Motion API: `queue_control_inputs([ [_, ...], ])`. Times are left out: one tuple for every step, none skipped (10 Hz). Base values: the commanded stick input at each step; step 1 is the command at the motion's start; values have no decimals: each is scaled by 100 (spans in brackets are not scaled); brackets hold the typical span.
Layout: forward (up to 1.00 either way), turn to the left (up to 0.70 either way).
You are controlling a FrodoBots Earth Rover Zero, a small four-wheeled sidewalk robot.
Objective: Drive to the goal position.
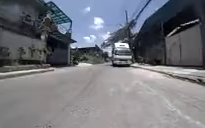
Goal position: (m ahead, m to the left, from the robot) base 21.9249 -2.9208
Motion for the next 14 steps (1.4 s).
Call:
queue_control_inputs([
  [100, 8],
  [100, 8],
  [100, 8],
  [100, 8],
  [100, 8],
  [100, 8],
  [100, 8],
  [100, 8],
  [100, 8],
  [100, 8],
  [100, 7],
  [100, -24],
  [100, -32],
  [100, -32],
])
